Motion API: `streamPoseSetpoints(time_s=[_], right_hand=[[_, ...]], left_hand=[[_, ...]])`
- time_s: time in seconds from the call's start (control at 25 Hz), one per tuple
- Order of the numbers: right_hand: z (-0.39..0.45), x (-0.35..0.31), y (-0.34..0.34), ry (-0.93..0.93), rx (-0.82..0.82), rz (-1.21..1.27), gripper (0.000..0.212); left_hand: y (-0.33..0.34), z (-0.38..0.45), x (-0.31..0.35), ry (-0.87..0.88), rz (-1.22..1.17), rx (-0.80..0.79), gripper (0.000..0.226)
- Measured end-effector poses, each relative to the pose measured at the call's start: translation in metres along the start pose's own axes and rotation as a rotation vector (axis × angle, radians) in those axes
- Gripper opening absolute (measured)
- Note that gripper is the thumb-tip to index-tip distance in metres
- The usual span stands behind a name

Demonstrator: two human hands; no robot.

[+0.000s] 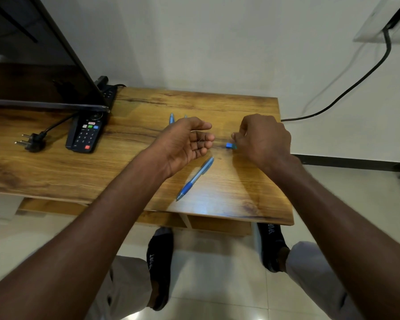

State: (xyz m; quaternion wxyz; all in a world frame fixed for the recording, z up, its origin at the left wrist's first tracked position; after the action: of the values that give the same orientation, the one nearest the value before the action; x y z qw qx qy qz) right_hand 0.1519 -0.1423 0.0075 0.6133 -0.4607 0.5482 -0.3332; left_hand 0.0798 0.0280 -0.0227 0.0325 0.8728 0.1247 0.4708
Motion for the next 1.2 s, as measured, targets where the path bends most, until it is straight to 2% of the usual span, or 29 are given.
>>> streamPoseSetpoints(time_s=[0.08, 0.16, 0.24, 0.36, 0.56, 0.84, 1.0, 1.2], right_hand=[[0.0, -0.016, -0.005, -0.073, -0.014, 0.339, 0.015], [-0.003, -0.03, -0.004, -0.067, -0.124, 0.709, 0.017], [-0.008, -0.037, 0.001, -0.008, -0.237, 0.889, 0.02], [-0.013, -0.035, 0.009, 0.064, -0.334, 0.944, 0.023], [-0.015, -0.032, 0.016, 0.109, -0.381, 0.952, 0.023], [-0.013, -0.029, 0.021, 0.179, -0.356, 0.996, 0.024], [-0.011, -0.019, 0.016, 0.256, -0.33, 1.092, 0.015], [-0.008, -0.012, 0.013, 0.284, -0.324, 1.125, 0.013]], left_hand=[[0.0, 0.0, 0.001, 0.012, 0.038, 0.018, 0.041], [-0.001, 0.0, 0.003, 0.025, 0.067, 0.027, 0.049], [-0.001, -0.001, 0.004, 0.033, 0.077, 0.027, 0.053], [-0.001, -0.003, 0.005, 0.041, 0.086, 0.028, 0.051], [0.001, -0.006, 0.009, 0.073, 0.124, 0.052, 0.053], [0.003, -0.005, 0.009, 0.078, 0.144, 0.046, 0.044], [0.0, -0.004, 0.005, 0.049, 0.155, 0.022, 0.035], [-0.002, -0.003, 0.0, 0.006, 0.098, 0.0, 0.023]])
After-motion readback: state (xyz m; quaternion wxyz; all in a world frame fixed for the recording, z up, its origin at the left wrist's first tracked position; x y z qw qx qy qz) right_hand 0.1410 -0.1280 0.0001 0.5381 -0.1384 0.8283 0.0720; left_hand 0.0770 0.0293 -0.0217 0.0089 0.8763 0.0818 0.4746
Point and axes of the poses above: each hand's wrist, its own z-axis towards the middle knuckle, its own y-axis out of the palm, x = y × z, the point moved 9 cm from there along z, towards the middle knuckle, and after that the axes turned 5 degrees about z, right-handed, at the moved point
